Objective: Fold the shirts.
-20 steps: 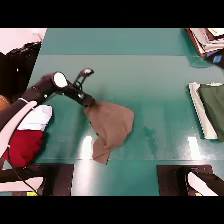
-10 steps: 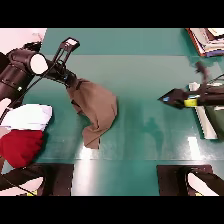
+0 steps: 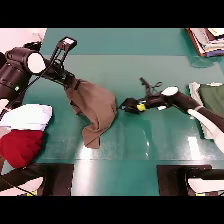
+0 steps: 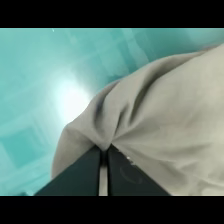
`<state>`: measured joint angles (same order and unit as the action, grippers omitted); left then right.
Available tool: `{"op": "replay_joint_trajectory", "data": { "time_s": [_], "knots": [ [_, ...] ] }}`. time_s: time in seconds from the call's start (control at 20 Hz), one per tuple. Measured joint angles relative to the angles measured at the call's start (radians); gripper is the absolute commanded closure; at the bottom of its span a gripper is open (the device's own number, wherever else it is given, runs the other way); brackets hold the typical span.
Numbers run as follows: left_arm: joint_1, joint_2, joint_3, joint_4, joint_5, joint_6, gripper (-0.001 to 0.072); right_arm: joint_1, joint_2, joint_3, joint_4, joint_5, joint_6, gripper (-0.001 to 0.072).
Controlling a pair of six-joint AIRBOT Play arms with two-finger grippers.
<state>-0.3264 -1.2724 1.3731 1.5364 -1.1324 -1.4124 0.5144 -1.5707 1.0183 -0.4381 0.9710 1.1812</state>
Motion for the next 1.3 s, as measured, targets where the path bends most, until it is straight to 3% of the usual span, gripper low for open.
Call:
{"op": "replay_joint_trajectory", "data": {
  "time_s": [0.05,0.2,0.25,0.55,0.75,0.95,1.3],
  "knots": [
    [0.000,0.000,0.000,0.000,-0.006,0.000,0.0676,0.021,-0.039,0.034,0.006,0.003,-0.004,0.0161],
    [0.000,0.000,0.000,-0.001,-0.014,-0.001,0.0677,0.064,-0.127,0.127,0.017,0.020,-0.012,0.0623],
    [0.000,0.000,0.000,-0.002,-0.017,-0.002,0.0677,0.071,-0.145,0.151,0.018,0.023,-0.017,0.0696],
    [0.001,0.038,0.037,-0.001,-0.028,-0.003,0.0677,0.041,-0.122,0.278,-0.038,0.032,-0.058,0.0698],
    [0.000,0.144,0.171,-0.034,-0.026,-0.018,0.0677,-0.034,0.044,0.395,-0.236,0.092,0.019,0.0698],
    [-0.013,0.258,0.302,-0.189,-0.019,-0.026,0.0677,-0.071,0.240,0.543,-0.424,0.146,0.081,0.0698],
    [-0.124,0.320,0.362,-0.338,-0.075,-0.028,0.0678,-0.019,0.452,0.703,-0.675,0.251,0.172,0.0698]
  ]
}}
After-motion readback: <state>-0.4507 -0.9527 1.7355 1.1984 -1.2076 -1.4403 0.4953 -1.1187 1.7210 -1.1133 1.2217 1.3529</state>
